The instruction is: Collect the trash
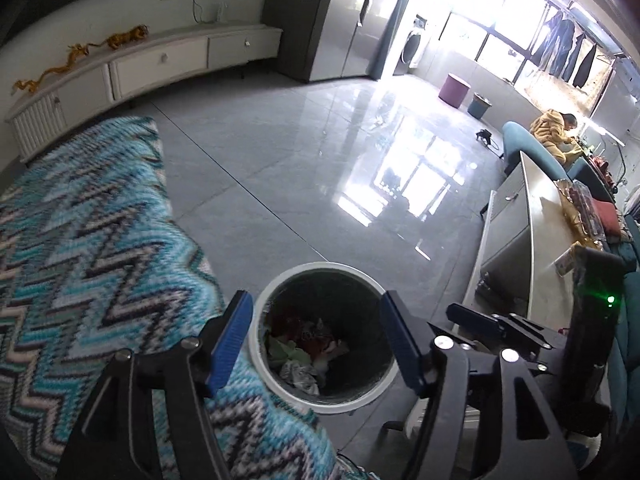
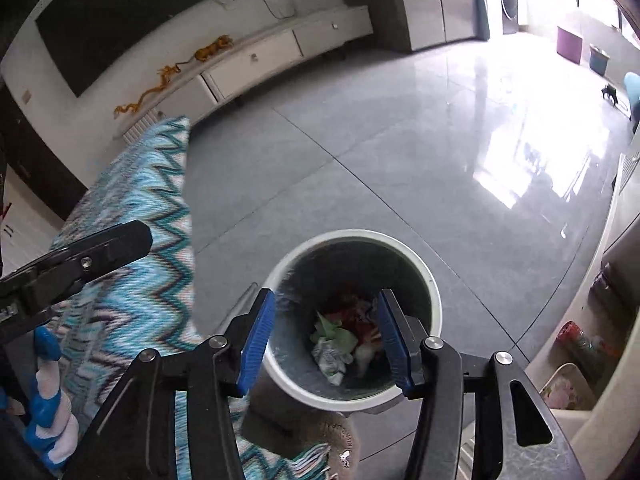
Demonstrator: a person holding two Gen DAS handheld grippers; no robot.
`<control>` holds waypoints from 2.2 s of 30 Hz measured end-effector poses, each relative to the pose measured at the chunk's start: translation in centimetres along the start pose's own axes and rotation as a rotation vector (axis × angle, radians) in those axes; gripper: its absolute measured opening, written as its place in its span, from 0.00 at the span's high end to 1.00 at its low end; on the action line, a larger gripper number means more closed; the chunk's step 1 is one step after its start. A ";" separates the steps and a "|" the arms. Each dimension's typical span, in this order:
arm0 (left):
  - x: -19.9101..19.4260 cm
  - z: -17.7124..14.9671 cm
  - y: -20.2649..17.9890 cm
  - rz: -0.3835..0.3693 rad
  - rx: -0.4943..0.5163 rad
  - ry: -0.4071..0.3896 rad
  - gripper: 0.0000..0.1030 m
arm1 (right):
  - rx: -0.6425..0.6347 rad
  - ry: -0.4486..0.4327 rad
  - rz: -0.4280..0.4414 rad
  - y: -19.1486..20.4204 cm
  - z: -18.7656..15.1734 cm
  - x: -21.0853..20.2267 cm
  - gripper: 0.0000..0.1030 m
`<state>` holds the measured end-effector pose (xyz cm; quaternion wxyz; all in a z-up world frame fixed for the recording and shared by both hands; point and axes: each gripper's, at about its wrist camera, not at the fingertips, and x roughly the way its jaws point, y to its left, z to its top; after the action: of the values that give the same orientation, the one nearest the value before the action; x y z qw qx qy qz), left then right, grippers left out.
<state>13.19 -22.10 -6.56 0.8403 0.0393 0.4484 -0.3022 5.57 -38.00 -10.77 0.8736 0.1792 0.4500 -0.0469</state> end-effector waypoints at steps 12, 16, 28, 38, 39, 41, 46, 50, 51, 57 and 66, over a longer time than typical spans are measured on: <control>-15.2 -5.0 3.0 0.242 -0.010 -0.234 0.37 | -0.149 -0.153 0.090 10.9 -3.1 -10.1 0.35; -20.0 -7.0 3.3 0.374 -0.009 -0.323 0.37 | -0.205 -0.207 0.106 14.2 -4.6 -12.7 0.27; -27.4 -12.9 6.1 0.570 -0.118 -0.480 0.00 | -0.330 -0.328 0.050 19.4 -7.4 -16.5 0.16; -27.7 -14.7 8.2 0.630 -0.169 -0.478 0.00 | -0.348 -0.354 -0.008 20.8 -7.7 -15.8 0.14; -27.6 -14.9 8.3 0.635 -0.168 -0.481 0.00 | -0.349 -0.352 -0.006 20.8 -7.7 -15.6 0.14; -27.4 -14.9 8.4 0.643 -0.165 -0.480 0.00 | -0.351 -0.348 -0.003 20.9 -7.7 -15.2 0.14; -26.5 -14.7 8.5 0.641 -0.151 -0.460 0.00 | -0.348 -0.342 -0.003 20.9 -7.6 -14.5 0.14; -25.5 -14.5 8.6 0.640 -0.140 -0.443 0.00 | -0.338 -0.332 -0.007 20.4 -7.3 -13.9 0.14; -25.2 -14.5 8.6 0.639 -0.139 -0.436 0.00 | -0.334 -0.329 -0.008 20.3 -7.3 -13.8 0.14; -23.9 -14.4 8.7 0.625 -0.129 -0.409 0.00 | -0.322 -0.313 -0.012 19.8 -7.1 -12.8 0.14; -22.7 -14.5 8.8 0.620 -0.118 -0.386 0.00 | -0.309 -0.300 -0.014 19.4 -7.0 -11.8 0.14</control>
<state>-1.99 0.63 0.65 0.9619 0.0668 0.2650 -0.0088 -2.07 -18.35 0.28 0.9476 0.0308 0.3179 -0.0096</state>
